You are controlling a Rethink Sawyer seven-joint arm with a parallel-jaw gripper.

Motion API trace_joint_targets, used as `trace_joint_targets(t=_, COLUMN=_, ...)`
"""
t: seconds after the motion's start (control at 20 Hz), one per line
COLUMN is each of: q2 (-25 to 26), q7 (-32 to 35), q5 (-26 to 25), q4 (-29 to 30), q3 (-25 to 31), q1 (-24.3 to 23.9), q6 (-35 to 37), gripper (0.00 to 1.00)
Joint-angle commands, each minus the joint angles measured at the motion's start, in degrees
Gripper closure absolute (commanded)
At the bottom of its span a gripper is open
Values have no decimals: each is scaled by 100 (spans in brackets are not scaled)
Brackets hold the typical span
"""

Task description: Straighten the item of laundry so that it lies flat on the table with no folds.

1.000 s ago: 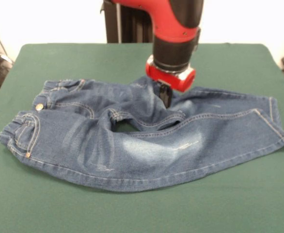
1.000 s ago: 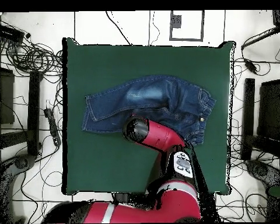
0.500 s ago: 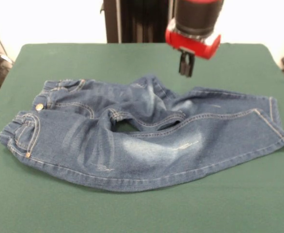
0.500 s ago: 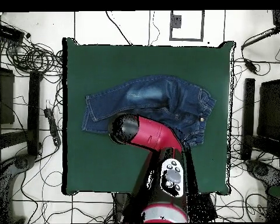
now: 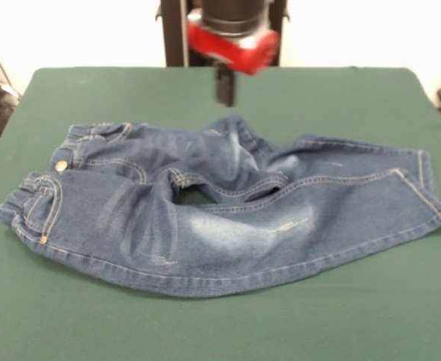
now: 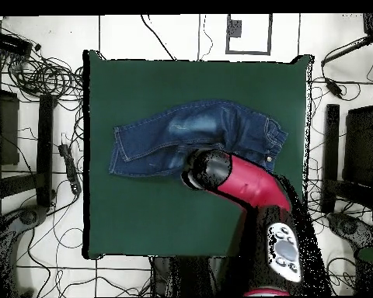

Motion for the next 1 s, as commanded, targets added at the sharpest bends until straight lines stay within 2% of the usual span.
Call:
trace_joint_targets(t=0.05, q2=894, q7=-558, q5=-695, q4=-235, q3=394, q1=-531, q6=50, gripper=100)
trace_joint_targets(t=0.2, q2=1166, q7=-551, q5=-893, q4=-362, q3=640, q1=-789, q6=-147, gripper=100)
trace_joint_targets(t=0.45, q2=1565, q7=-364, q5=-1161, q4=-687, q3=779, q1=-866, q6=-15, gripper=100)
trace_joint_targets(t=0.7, q2=2025, q7=-132, q5=-1383, q4=-837, q3=920, q1=-902, q6=-686, gripper=100)
trace_joint_targets(t=1.0, q2=2441, q7=-93, q5=-1501, q4=-1114, q3=1050, q1=-1040, q6=-1069, gripper=100)
